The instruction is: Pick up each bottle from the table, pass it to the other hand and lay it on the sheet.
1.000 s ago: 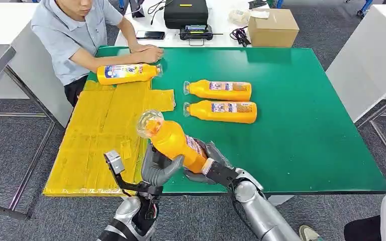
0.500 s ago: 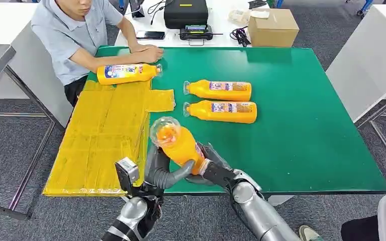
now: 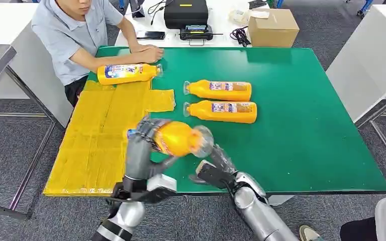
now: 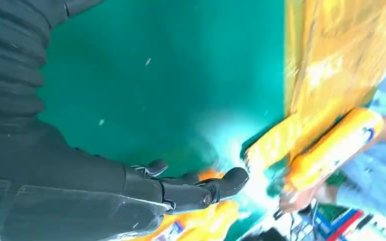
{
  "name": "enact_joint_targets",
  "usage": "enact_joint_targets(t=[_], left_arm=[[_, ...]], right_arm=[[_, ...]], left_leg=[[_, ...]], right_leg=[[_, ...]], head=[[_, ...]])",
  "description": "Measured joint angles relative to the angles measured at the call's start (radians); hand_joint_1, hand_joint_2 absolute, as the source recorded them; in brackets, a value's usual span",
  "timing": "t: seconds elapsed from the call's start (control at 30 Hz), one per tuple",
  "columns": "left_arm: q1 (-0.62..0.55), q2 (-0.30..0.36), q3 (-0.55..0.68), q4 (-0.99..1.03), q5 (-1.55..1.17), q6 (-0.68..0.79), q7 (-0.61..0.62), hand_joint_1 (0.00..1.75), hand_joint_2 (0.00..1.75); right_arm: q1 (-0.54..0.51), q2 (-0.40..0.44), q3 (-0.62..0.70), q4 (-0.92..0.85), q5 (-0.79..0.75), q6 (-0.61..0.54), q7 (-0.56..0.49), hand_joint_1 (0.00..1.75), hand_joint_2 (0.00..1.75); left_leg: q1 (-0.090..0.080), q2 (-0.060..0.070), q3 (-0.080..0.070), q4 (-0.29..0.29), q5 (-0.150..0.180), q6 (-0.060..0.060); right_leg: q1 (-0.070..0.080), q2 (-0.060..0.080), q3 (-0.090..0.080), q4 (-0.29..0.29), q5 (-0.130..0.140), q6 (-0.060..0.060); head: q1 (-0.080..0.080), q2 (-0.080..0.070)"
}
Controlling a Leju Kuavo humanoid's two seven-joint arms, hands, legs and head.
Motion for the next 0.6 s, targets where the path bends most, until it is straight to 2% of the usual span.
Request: enact_joint_targets(t=[0.07,0.13,0.3,0.4,0.6], left_arm=[[0.003,0.002,0.003,-0.017,0.043,-0.035,-0.004,1.75,1.75],[0.004,0.003,0.004,-0.026,-0.028,-0.003,0.012,1.75,1.75],[0.0,0.018,0.016,-0.018,-0.467,0.069,0.192,1.75,1.75],[-0.003,0.027,0.024,-0.005,-0.506,0.071,0.213,1.75,1.75],[-0.066,0.056,0.045,0.136,-0.747,0.012,0.45,1.75,1.75]], right_arm=[[0.003,0.0,-0.016,-0.006,0.006,-0.001,0.0,0.0,1.75],[0.007,0.0,-0.032,-0.011,0.018,-0.001,-0.002,0.0,1.75],[0.009,0.0,-0.063,-0.012,0.043,0.003,-0.02,0.0,1.75],[0.009,0.001,-0.074,-0.012,0.045,0.005,-0.024,0.0,1.75],[0.013,0.002,-0.087,-0.011,0.059,0.005,-0.043,0.0,1.75]], left_leg=[[0.0,0.0,0.0,0.0,0.0,0.0],[0.0,0.0,0.0,0.0,0.0,0.0],[0.0,0.0,0.0,0.0,0.0,0.0],[0.0,0.0,0.0,0.0,0.0,0.0],[0.0,0.001,0.0,0.0,0.0,0.0]], right_leg=[[0.0,0.0,0.0,0.0,0.0,0.0],[0.0,0.0,0.0,0.0,0.0,0.0],[0.0,0.0,0.0,0.0,0.0,0.0],[0.0,0.0,0.0,0.0,0.0,0.0],[0.0,0.0,0.0,0.0,0.0,0.0]], head=[[0.0,0.0],[0.0,0.0],[0.0,0.0],[0.0,0.0],[0.0,0.0]])
